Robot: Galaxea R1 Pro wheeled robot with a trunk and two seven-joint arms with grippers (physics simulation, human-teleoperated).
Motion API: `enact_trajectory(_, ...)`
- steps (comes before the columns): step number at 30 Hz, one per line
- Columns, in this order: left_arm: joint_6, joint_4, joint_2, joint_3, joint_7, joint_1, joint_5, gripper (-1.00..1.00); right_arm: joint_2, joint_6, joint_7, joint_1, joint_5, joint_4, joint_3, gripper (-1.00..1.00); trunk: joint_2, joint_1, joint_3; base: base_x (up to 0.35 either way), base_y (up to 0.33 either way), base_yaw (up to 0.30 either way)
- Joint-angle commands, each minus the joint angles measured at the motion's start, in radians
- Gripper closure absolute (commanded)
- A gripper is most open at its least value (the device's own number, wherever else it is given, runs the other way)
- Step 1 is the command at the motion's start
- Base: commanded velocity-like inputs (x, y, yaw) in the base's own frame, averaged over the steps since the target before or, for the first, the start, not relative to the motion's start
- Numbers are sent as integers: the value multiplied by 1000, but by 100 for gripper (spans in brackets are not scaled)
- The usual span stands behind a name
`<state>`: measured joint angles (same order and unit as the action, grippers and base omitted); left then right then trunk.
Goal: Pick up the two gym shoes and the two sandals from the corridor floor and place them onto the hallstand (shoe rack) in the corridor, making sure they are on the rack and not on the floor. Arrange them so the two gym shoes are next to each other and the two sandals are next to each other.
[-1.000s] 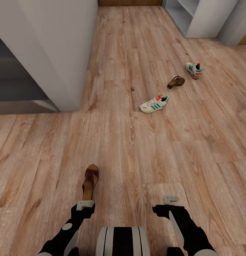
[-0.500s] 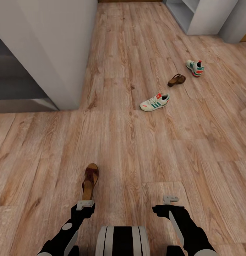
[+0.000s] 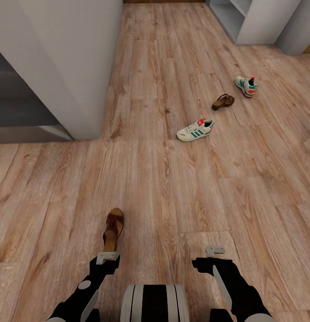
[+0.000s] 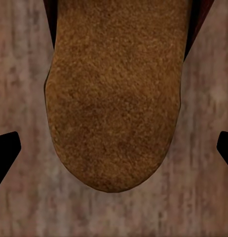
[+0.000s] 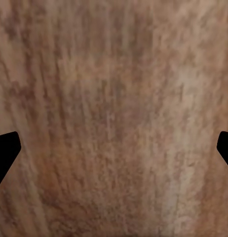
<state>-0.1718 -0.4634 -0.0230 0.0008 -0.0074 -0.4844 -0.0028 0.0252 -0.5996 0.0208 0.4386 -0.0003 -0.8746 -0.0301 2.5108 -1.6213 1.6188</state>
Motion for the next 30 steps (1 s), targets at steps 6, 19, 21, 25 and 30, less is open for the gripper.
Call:
enact_trajectory(6,-3,0,0,0,-1,0,0,-100,1,-5,2,0,0,-1,-3,-100,0,0,9,0,0,0)
enact_trajectory(19,-3,0,0,1,1,0,0,-100,1,-5,2,0,0,-1,-4,-100,0,0,10,62,0,0)
enact_trajectory(21,-4,0,0,1,1,0,0,-100,1,-5,2,0,0,-1,-4,-100,0,0,10,85,0,0)
enact_trajectory(25,-3,0,0,0,1,0,0,-100,1,-5,2,0,0,-1,-4,-100,0,0,10,36,0,0)
enact_trajectory(30,-3,0,0,0,1,0,0,-100,1,-5,2,0,0,-1,-4,-100,0,0,10,9,0,0)
